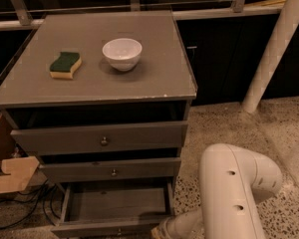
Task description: Close bottom drawer
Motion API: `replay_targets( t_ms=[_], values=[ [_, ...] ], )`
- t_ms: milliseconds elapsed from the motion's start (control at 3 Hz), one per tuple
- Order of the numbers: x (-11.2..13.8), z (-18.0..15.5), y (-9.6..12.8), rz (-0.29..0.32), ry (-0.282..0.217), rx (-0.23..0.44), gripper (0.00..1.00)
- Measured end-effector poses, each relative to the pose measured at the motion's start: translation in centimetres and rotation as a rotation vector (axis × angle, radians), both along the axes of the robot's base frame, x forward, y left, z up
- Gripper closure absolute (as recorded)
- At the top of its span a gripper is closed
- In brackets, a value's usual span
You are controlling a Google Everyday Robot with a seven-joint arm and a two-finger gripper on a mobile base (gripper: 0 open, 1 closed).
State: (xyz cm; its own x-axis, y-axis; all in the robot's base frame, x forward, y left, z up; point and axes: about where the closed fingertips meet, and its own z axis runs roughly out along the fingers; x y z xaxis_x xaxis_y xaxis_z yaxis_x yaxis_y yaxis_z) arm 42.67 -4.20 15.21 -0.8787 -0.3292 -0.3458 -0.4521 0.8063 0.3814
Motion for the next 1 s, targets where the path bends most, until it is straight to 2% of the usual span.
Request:
replay_targets(
  t_ms=[333, 667, 1000],
  values=[
    [2.0, 1.4, 1.1, 0.020, -0.054, 0.001, 1.00],
    [2.0, 1.4, 1.1, 0.020, -0.055, 0.001, 1.00],
    [3.5, 1.9, 1.6, -0.011, -0.085, 0.004, 1.00]
  ],
)
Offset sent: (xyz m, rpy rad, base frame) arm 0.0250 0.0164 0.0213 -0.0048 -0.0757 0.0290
